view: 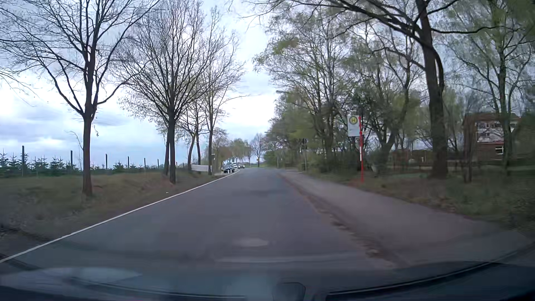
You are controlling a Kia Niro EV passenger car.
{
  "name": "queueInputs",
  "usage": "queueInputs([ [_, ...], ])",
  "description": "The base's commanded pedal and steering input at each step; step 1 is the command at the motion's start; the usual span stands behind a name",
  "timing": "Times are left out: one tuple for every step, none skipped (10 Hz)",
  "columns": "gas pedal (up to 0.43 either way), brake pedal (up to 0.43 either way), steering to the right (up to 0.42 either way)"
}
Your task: Follow the waypoints while adhering to traffic rules and regulations
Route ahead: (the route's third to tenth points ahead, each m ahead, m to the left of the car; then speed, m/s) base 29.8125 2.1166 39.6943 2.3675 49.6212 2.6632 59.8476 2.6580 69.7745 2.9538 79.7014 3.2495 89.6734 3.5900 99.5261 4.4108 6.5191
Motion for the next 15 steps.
queueInputs([
  [0.087,0.0,0.0],
  [0.087,0.0,0.0],
  [0.087,0.0,0.0],
  [0.087,0.0,0.0],
  [0.087,0.0,0.001],
  [0.087,0.0,0.001],
  [0.087,0.0,0.001],
  [0.087,0.0,0.001],
  [0.087,0.0,0.001],
  [0.087,0.0,0.001],
  [0.087,0.0,0.001],
  [0.079,0.0,0.0],
  [0.079,0.0,0.0],
  [0.079,0.0,0.0],
  [0.079,0.0,0.0],
])
